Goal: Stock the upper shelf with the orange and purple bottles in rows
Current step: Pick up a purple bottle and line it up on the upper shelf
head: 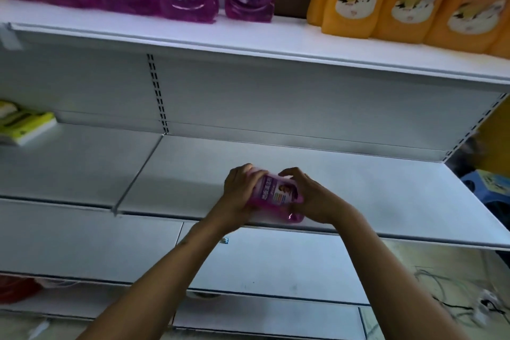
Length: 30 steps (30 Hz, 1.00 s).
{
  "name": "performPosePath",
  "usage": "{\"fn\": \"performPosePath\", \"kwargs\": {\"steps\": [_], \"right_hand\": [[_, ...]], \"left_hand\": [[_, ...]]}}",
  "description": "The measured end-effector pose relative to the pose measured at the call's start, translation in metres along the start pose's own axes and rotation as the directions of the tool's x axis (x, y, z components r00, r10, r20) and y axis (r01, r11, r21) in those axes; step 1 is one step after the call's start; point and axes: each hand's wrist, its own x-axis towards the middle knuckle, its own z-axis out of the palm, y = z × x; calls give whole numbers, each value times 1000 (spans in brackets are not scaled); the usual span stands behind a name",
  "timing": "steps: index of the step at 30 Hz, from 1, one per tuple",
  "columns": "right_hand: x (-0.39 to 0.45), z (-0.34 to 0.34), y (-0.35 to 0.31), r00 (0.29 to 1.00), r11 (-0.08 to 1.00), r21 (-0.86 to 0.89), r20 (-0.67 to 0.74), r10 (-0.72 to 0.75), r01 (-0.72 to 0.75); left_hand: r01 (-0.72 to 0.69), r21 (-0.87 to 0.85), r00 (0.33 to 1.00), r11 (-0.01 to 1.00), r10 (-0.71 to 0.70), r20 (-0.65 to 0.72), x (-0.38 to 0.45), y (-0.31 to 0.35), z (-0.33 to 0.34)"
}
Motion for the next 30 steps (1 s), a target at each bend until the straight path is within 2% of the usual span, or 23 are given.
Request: {"fn": "performPosePath", "kwargs": {"steps": [3, 5, 7, 9, 12, 16, 20, 23, 26, 30], "right_hand": [[-17, -2, -10, 999, 998, -56, 34, 20, -18], [-27, -1, -15, 999, 1000, -18, 35, 3, -2], [-35, 0, -21, 1000, 998, 64, -4, -12, 12], [-40, 0, -27, 996, 974, 227, -84, 1, 19], [-42, 6, -37, 966, 832, 553, -238, 98, 52], [-48, 17, -55, 894, 631, 754, -395, 212, 183], [-64, 15, -61, 856, 474, 848, -415, 310, 239], [-82, 4, -68, 866, 569, 795, -421, 269, 210], [-103, -16, -78, 859, 672, 681, -495, 128, 292], [-133, -44, -98, 813, 733, 543, -581, -24, 410]], "left_hand": [[-129, -26, 987, 991, 131, 94, 0, 13, -26], [-244, 29, 957, 969, 236, 170, 6, 27, -45], [-285, -12, 947, 959, 283, 150, 12, 37, -64], [-211, -140, 974, 968, 220, 56, 16, 46, -79], [-64, -240, 998, 969, 60, -24, 22, 59, -82], [99, -514, 994, 852, -63, 86, 16, 93, -61], [217, -581, 973, 785, -125, 195, 1, 106, -50], [231, -616, 963, 753, -88, 254, -2, 120, -50], [189, -708, 975, 681, -47, 215, -4, 137, -59], [39, -777, 975, 628, 146, 166, -5, 156, -81]]}}
